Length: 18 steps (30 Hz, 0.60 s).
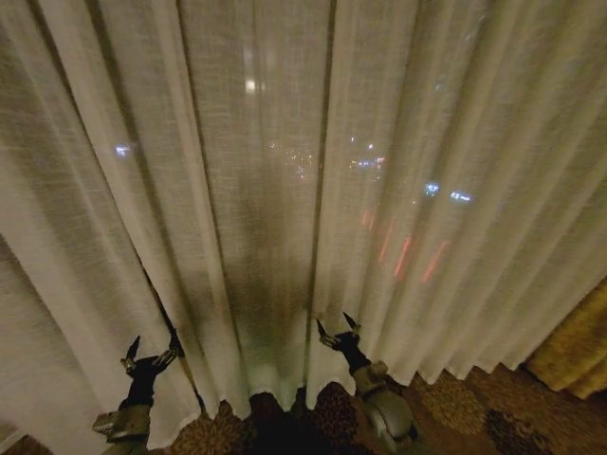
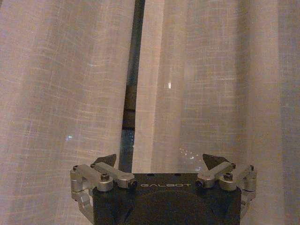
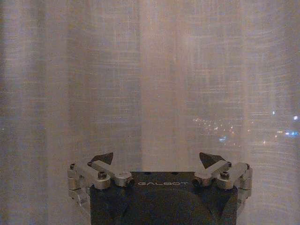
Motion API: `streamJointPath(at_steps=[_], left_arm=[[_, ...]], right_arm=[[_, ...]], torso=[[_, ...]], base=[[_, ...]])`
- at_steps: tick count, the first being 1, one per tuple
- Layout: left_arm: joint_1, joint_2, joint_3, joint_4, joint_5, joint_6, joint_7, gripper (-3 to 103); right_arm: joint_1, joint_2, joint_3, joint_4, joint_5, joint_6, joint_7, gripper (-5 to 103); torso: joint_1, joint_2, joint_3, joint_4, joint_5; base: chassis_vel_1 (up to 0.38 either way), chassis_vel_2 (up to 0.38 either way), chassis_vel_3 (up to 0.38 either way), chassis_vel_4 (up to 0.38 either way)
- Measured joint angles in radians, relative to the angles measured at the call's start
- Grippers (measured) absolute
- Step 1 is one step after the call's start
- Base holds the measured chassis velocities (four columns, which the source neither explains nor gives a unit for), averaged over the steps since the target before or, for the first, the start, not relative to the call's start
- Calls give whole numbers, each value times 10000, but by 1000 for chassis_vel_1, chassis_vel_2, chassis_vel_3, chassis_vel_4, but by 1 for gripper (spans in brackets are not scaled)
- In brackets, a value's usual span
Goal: Open the curtains by pulling them apart, changing their state from closed to fully open.
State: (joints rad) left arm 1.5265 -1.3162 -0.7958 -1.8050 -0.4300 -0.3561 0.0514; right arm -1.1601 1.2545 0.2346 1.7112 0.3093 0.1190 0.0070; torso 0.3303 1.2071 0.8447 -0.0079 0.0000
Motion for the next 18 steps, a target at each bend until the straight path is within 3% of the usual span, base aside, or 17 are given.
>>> streamJointPath(at_steps=[9, 18], left_arm=[[2, 1, 0, 0, 0, 0, 0, 100], [2, 1, 0, 0, 0, 0, 0, 100]], right_arm=[[1246, 223, -359, -1259, 439, -88, 128, 100], [2659, 766, -668, -3032, 626, -380, 858, 100]], torso=[[-11, 4, -4, -1, -1], [-9, 4, -4, 0, -1]], base=[[0, 0, 0, 0], [0, 0, 0, 0]])
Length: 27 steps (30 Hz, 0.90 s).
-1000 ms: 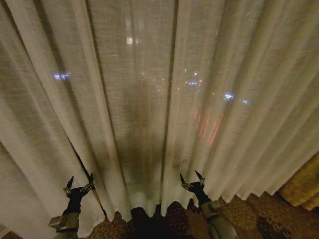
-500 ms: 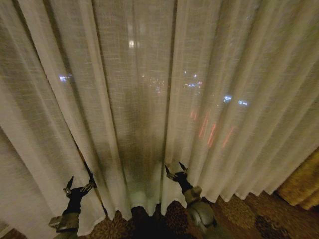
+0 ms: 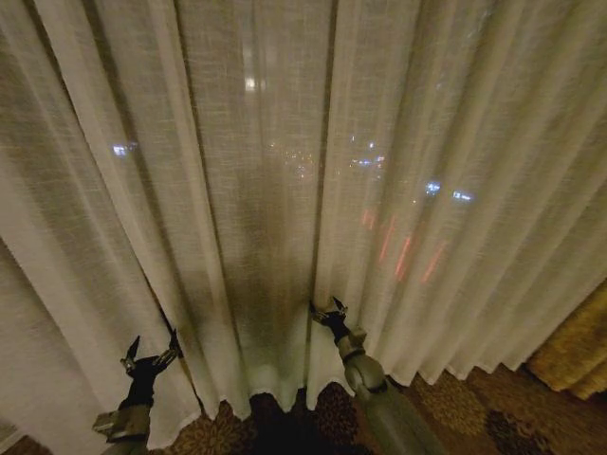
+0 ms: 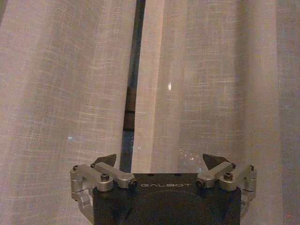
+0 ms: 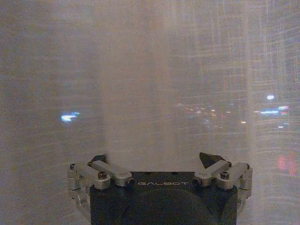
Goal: Open the curtains by pulling them apart, changing their state from closed to fully open.
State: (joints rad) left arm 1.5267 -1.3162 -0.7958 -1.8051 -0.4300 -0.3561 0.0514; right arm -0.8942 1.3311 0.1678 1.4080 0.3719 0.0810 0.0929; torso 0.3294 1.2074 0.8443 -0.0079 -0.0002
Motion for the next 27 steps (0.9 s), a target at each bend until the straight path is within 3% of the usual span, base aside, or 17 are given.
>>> streamJointPath(at_steps=[8, 12, 17, 21, 23, 26, 27], left_arm=[[-1, -1, 0, 0, 0, 0, 0, 100], [0, -1, 0, 0, 0, 0, 0, 100], [-1, 0, 0, 0, 0, 0, 0, 100], [-1, 0, 0, 0, 0, 0, 0, 100], [0, 0, 0, 0, 0, 0, 0, 100], [0, 0, 0, 0, 0, 0, 0, 100], [0, 0, 0, 0, 0, 0, 0, 100]], right_arm=[[612, 361, -91, -854, -488, -75, 404, 96], [580, 449, -92, -825, -487, 55, 346, 76], [435, 446, -87, -611, -65, 184, 154, 65], [212, 348, -44, -410, 400, 237, -46, 43], [185, 323, -22, -401, 430, 253, -78, 43], [33, 250, 99, -396, 451, 301, -402, 27], [33, 250, 99, -396, 451, 301, -402, 27]], torso=[[2, -1, 1, -1, 0], [1, 0, 0, -1, 1], [2, 0, 1, -1, 1], [1, 1, 0, -1, 1], [1, 1, 0, -1, 0], [1, 0, 0, -2, 1], [1, 0, 0, -2, 1]], base=[[0, 0, 0, 0], [0, 0, 0, 0], [0, 0, 0, 0], [0, 0, 0, 0], [0, 0, 0, 0], [0, 0, 0, 0], [0, 0, 0, 0]])
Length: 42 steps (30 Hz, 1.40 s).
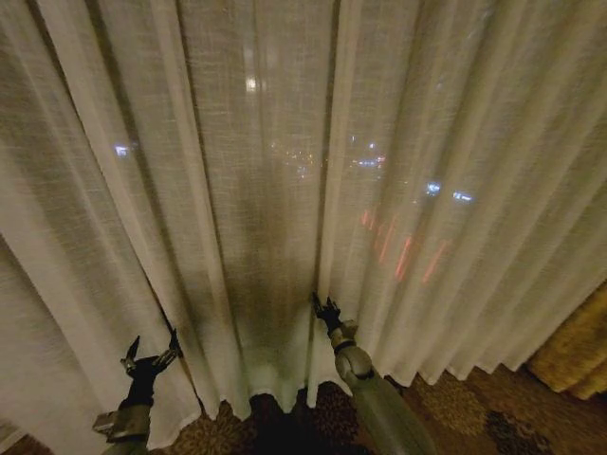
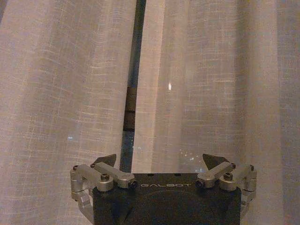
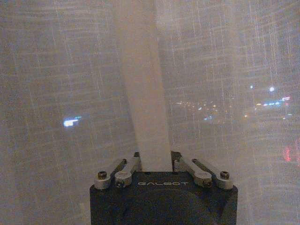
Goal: Open the curtains by pulling them apart, changing their state from closed to fully open.
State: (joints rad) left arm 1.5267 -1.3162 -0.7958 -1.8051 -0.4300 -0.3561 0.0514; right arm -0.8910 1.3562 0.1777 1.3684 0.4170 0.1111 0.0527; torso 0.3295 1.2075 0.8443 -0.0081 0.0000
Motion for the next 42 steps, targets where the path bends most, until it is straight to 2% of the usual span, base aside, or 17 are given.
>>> streamJointPath(at_steps=[1, 2, 5, 8, 15, 30, 42], left_arm=[[0, 0, 0, 0, 0, 0, 0, 100], [0, 0, 0, 0, 0, 0, 0, 100], [0, 0, 0, 0, 0, 0, 0, 100], [0, 0, 0, 0, 0, 0, 0, 100], [0, 0, 0, 1, 0, 0, 0, 100], [0, 0, 0, 1, 0, 0, 0, 100], [0, 0, -1, 1, 0, 0, -2, 100]], right_arm=[[-31, -5, 15, 0, 0, 26, -62, 21], [-59, -6, 27, 0, 0, 59, -110, 21], [-111, 2, 43, -20, -5, 244, -292, 5], [-112, 3, 42, -12, -5, 279, -343, 1], [-125, -25, 54, -110, -515, 561, -830, 0], [-44, -182, 157, -345, -412, 515, -1296, 0], [72, -325, 334, -539, -158, 473, -1675, 0]], torso=[[1, 0, 0, 0, 0], [0, 0, 0, 0, 0], [-1, 0, 0, 1, 0], [0, 1, 0, 1, 0], [0, 0, 0, 0, 0], [0, 0, 0, 1, 0], [0, 0, 0, 2, 0]], base=[[0, 0, 0, 0], [0, 0, 0, 0], [0, 0, 0, 0], [0, 0, 0, 0], [0, 0, 0, 0], [0, 0, 0, 0], [-182, -187, 190, 167]])
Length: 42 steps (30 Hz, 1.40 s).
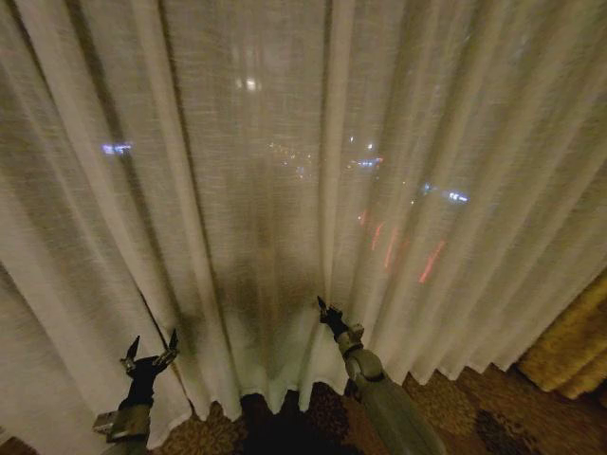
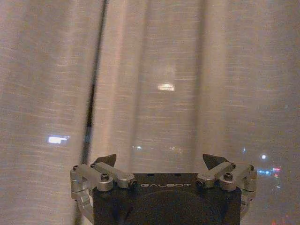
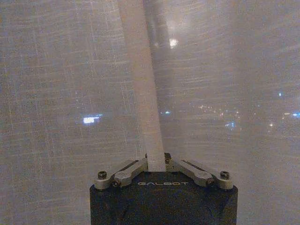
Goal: Open the curtains by pulling them apart, changing their state from closed to fully open.
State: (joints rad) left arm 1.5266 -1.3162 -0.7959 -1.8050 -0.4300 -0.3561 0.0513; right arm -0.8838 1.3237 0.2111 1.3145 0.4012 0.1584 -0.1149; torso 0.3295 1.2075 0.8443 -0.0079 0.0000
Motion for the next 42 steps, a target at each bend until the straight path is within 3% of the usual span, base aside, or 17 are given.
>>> streamJointPath(at_steps=[8, 42], left_arm=[[0, 0, 2, 0, 0, 0, 1, 100], [0, 0, 0, 0, 0, 0, 3, 100]], right_arm=[[-27, -2, 154, -174, -47, 165, -358, 0], [204, 181, 238, -695, -242, 390, -615, 0]], torso=[[0, 0, 0, -2, 0], [0, 0, 0, 0, 0]], base=[[-302, -312, 308, 297], [-328, -331, 334, 327]])
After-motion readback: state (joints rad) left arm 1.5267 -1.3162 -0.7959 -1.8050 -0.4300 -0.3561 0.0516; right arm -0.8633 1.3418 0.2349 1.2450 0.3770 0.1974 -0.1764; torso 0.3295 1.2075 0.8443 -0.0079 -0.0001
